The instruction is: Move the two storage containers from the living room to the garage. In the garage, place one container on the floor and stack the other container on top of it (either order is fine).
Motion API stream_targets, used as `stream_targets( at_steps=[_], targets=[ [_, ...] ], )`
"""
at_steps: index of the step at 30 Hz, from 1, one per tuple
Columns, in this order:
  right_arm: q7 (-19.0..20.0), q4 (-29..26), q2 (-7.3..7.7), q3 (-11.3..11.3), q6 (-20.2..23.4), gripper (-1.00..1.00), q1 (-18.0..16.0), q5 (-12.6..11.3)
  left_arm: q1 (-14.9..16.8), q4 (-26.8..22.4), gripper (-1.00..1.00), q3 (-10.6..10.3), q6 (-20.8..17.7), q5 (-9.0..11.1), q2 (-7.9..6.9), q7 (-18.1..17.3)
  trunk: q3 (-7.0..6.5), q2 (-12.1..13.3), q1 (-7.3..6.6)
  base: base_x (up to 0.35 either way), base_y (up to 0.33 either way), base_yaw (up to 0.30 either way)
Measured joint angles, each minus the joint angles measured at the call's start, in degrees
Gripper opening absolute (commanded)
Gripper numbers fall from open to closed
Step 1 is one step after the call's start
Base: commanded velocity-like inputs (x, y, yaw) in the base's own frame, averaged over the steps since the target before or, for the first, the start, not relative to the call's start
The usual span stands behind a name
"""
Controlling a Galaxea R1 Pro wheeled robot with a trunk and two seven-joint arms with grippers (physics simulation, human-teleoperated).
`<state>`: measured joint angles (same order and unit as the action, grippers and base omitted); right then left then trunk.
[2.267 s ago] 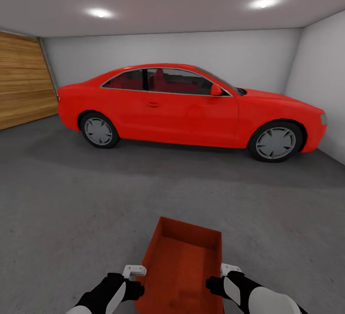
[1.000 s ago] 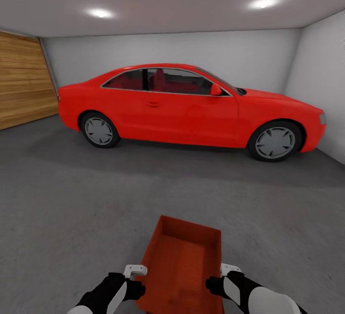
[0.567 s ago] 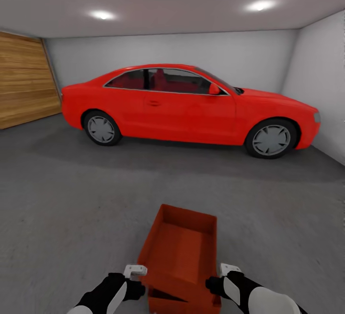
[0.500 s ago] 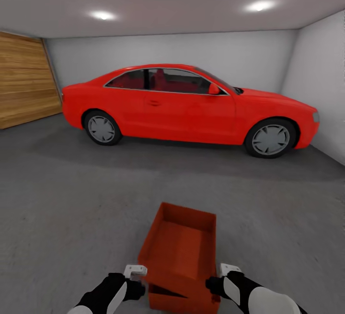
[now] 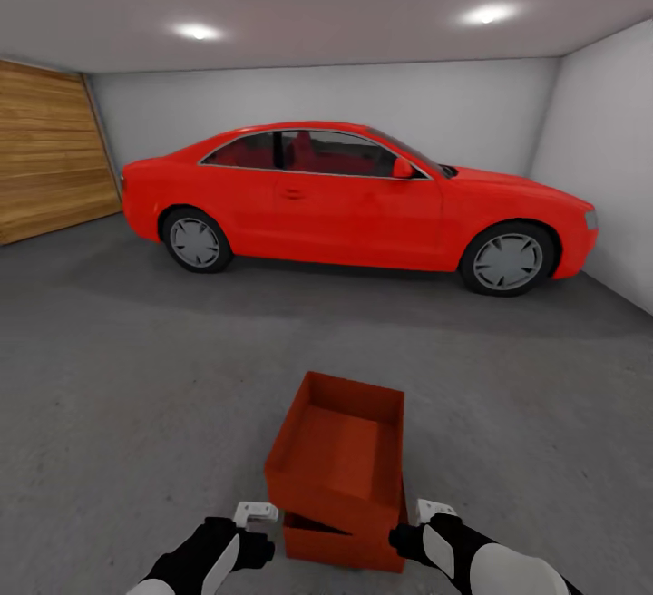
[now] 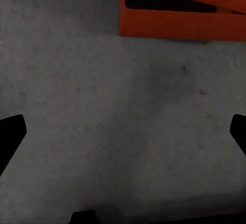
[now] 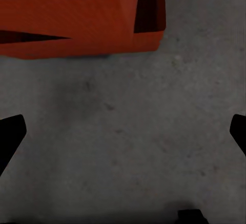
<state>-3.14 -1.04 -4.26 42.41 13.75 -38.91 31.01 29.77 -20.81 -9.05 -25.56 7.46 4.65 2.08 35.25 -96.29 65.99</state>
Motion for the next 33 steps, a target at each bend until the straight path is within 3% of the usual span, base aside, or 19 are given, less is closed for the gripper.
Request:
stream_targets(
  at_steps=[22,33],
  targets=[
    [0.07,0.0,0.0,0.0,0.01,1.0,0.0,0.0,0.0,0.09,1.0,-0.1,0.01,-0.06,-0.13,-0.02,0.0,0.0,-0.03,0.194,-0.196,0.0],
    [0.09,0.0,0.0,0.0,0.0,1.0,0.0,0.0,0.0,0.14,1.0,-0.09,0.0,-0.03,-0.08,-0.24,0.0,0.0,0.0,0.042,-0.04,0.0]
  ],
)
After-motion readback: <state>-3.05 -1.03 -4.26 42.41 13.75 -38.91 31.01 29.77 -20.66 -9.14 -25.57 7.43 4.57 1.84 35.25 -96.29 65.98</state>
